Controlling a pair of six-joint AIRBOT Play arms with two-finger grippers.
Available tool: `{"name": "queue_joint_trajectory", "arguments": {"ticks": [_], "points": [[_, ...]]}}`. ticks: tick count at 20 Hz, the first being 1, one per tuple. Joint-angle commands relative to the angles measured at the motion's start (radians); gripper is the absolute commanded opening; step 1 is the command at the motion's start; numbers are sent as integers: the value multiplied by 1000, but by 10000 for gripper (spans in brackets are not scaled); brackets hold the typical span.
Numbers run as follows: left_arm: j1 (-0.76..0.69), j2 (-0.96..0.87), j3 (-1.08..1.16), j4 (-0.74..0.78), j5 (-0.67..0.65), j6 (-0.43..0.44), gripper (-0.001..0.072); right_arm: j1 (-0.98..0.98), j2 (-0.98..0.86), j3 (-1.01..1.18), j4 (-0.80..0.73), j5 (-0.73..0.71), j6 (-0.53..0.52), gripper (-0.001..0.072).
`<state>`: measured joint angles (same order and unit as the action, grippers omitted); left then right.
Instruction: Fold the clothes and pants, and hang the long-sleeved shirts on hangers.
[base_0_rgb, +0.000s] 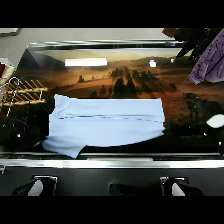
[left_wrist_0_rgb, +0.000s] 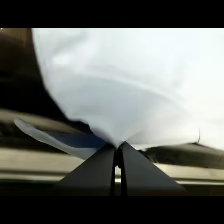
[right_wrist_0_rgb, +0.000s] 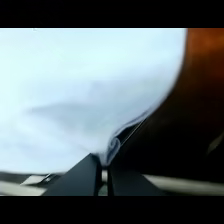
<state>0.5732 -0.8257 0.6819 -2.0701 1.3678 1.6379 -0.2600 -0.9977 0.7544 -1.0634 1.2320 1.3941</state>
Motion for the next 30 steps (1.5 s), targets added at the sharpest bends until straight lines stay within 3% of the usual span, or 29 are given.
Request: {"name": "queue_joint_trajectory", "arguments": {"ticks": [1,10,22,23,24,26,27,28,29,30], "points": [[-92,-172,168,-6,-87,-8,17,87,-136,145,-44,-159,62,27],[-219,-680,678,-7,-122,-34,17,93,-486,521,-43,-169,64,27],[-300,-1075,1069,-6,-93,-95,17,129,-655,580,-69,-252,96,31],[-300,-1085,1069,-6,-93,-94,22,127,-661,580,-78,-250,123,98],[-300,-1089,1069,-6,-92,-94,71,122,-660,581,-90,-243,160,174],[-292,-1080,1073,-4,-92,-94,249,88,-653,617,-99,-157,186,374],[-286,-1067,1079,5,-91,-94,343,51,-648,647,-101,-100,182,403],[-280,-1051,1086,18,-87,-94,344,8,-648,674,-97,-52,168,476],[-274,-1033,1095,30,-73,-94,355,-42,-648,687,-85,-16,147,496],[-274,-1015,1106,44,-55,-94,476,-86,-651,687,-52,11,119,497]]}}
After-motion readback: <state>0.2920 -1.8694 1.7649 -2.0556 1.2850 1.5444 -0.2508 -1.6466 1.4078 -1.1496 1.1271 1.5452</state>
